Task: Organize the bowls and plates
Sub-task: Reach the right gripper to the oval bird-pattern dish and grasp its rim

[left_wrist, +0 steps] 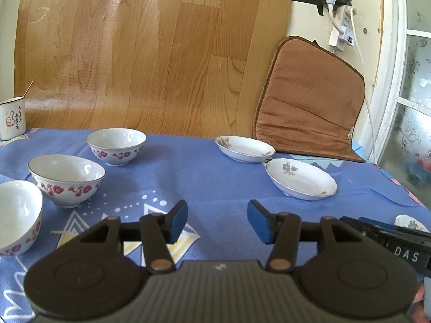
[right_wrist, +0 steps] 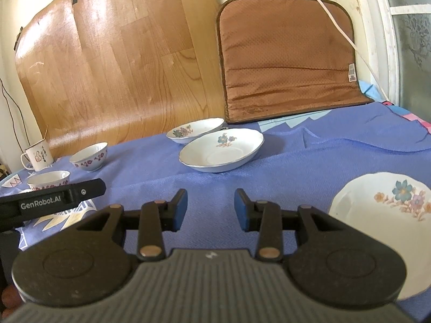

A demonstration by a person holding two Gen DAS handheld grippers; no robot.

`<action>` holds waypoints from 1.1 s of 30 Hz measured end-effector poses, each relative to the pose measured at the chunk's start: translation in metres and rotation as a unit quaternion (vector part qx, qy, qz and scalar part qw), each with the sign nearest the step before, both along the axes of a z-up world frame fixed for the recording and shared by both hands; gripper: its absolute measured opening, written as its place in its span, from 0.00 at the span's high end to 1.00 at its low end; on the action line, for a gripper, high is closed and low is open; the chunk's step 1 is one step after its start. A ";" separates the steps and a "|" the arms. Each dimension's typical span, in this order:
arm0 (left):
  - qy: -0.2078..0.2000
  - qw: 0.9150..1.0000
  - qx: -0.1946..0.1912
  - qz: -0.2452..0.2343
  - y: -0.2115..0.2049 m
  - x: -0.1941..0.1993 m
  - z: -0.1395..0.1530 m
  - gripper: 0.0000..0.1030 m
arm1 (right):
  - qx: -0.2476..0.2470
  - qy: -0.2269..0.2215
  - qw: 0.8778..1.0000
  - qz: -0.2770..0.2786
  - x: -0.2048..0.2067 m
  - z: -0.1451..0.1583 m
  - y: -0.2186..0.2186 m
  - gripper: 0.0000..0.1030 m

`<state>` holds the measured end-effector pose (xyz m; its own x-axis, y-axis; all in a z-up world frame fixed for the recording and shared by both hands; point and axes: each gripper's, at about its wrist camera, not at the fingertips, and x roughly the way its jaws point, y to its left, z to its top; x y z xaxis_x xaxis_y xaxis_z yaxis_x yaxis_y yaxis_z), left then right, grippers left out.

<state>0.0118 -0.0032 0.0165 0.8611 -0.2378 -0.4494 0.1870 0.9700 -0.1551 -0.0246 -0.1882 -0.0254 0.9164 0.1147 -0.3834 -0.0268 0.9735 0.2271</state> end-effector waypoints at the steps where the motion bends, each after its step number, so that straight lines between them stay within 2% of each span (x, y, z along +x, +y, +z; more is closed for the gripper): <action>1: 0.000 1.000 0.000 0.000 0.000 0.000 0.000 0.51 | -0.001 0.000 1.000 0.000 0.000 0.000 0.000 0.60; 16: 0.001 1.000 -0.008 -0.002 0.003 0.000 0.001 0.51 | -0.007 0.001 1.000 -0.003 0.000 0.000 0.002 0.60; 26: 0.000 1.000 -0.030 -0.005 0.009 0.000 0.001 0.51 | -0.010 0.002 1.000 -0.008 -0.001 0.002 0.003 0.60; 33: 0.010 0.999 -0.052 -0.007 0.016 0.003 0.000 0.51 | 0.008 -0.009 1.000 0.003 -0.001 0.029 -0.002 0.60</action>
<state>0.0148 0.0125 0.0169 0.8485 -0.2956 -0.4389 0.1957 0.9459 -0.2586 -0.0260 -0.1899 0.0040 0.9223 0.1260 -0.3653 -0.0368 0.9697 0.2415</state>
